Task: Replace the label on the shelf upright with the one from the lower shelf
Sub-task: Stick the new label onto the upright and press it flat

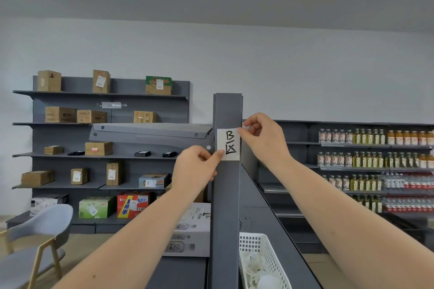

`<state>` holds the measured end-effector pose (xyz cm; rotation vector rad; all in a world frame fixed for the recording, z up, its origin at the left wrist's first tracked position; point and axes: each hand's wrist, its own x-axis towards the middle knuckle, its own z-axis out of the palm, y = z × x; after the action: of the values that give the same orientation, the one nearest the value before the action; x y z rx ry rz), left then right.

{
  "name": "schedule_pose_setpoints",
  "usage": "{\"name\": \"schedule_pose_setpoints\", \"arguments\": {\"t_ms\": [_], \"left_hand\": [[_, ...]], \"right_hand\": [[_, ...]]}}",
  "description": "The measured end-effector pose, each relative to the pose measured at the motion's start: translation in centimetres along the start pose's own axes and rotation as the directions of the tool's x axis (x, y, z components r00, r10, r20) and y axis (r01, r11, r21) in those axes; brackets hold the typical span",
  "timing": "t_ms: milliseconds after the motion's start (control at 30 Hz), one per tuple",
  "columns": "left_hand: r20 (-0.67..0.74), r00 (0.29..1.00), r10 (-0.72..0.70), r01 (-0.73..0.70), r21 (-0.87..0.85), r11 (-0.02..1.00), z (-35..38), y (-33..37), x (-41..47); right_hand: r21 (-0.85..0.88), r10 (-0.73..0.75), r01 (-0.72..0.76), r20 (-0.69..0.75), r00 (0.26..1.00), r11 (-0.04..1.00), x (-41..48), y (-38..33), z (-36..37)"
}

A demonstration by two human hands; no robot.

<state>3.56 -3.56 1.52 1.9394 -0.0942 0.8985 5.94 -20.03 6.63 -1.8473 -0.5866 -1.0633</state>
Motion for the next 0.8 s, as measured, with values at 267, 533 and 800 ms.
{"name": "schedule_pose_setpoints", "arguments": {"t_ms": [267,533,800], "left_hand": [[0.004,0.989,0.148,-0.147,-0.085,0.985,-0.7,3.9,3.3],[0.109,0.986,0.130,-0.117,-0.119,0.986,-1.0,4.0,4.3],[0.144,0.972,0.187,-0.170,-0.124,0.978,-1.0,3.0,3.9]], "right_hand": [[0.041,0.101,-0.103,0.029,0.994,0.994,0.6,-0.6,1.4],[0.307,0.279,-0.319,0.169,0.945,0.896,1.5,-0.2,0.8],[0.308,0.295,-0.344,0.198,0.935,0.887,1.3,0.6,0.3]]}}
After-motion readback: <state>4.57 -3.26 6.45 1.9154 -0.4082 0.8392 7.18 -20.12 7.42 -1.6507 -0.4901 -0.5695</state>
